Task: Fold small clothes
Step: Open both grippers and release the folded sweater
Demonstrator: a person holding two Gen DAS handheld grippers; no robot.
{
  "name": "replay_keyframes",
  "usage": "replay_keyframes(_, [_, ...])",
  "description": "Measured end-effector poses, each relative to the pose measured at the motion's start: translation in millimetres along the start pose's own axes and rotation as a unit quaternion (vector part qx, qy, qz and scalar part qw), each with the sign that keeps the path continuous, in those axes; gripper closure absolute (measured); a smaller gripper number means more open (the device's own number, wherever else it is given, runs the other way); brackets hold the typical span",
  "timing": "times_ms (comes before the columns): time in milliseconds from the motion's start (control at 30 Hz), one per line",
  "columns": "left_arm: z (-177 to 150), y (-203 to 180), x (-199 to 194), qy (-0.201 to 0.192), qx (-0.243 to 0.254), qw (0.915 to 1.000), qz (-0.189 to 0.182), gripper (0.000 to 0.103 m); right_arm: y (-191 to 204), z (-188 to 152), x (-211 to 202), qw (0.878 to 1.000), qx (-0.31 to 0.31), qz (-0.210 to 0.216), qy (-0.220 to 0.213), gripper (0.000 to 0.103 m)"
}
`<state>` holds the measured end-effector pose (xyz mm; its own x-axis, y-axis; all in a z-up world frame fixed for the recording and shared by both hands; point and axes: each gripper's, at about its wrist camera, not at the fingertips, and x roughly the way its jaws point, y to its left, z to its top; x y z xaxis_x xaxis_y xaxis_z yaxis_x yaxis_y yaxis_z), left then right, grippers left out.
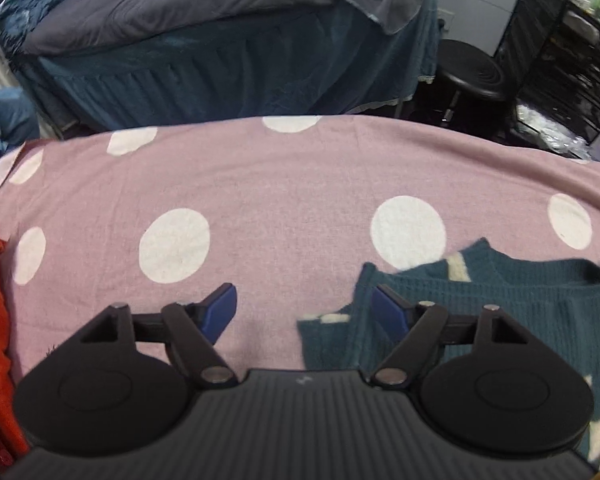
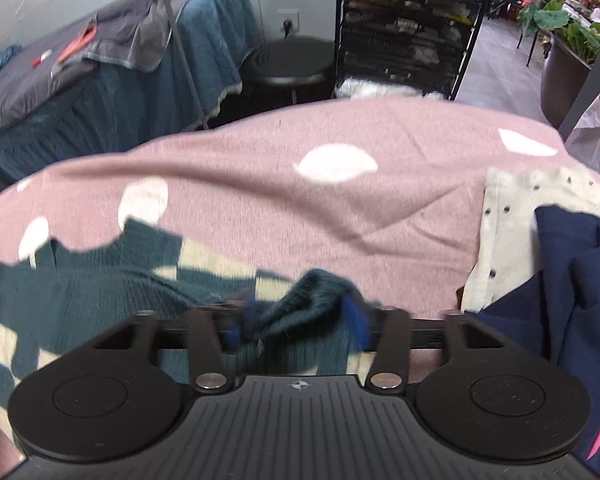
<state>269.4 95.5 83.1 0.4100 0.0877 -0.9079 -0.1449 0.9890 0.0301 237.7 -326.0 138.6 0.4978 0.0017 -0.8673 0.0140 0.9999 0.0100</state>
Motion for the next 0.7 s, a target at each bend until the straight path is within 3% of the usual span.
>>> replay_keyframes(100, [-10,-17,-20,-0.017,0.035,0.9992,-0.009,0.017,-1,5,-11,0.999,-0.004,-0.02,-0.044,0.0])
replay_keyframes(200, [-25,-32,-36,-0.025,0.043,0.9982,-0.032,0.013,-1,10,-14,0.999,-0.013,-0.028,-0.038,0.0])
replay_keyframes(333, [-52,-56,-53,-0.028,0.053,0.9969,-0.051,0.007,5,-2,-27,0.998,-0.039,-0.006,-0.051,0.0])
replay_keyframes(367, [-62,-62,-57,-0.026,0.058,0.9966,-0.052,0.005,7,-7,-30,0.998,-0.043,0.0,-0.054,0.012])
replay_keyframes(433, [-81,-78,-61,-0.017,0.072,0.9953,-0.063,0.005,9,-16,-34,0.998,-0.042,0.016,-0.05,0.016])
replay_keyframes(567, [-121,-115,-73,-0.006,0.135,0.9886,-0.066,0.004,7,-38,-40,0.999,-0.015,0.034,-0.03,0.013])
replay_keyframes(700, [-162,-152,-96,-0.038,0.212,0.9743,-0.067,0.002,4,-64,-51,0.999,0.005,0.045,-0.019,0.012])
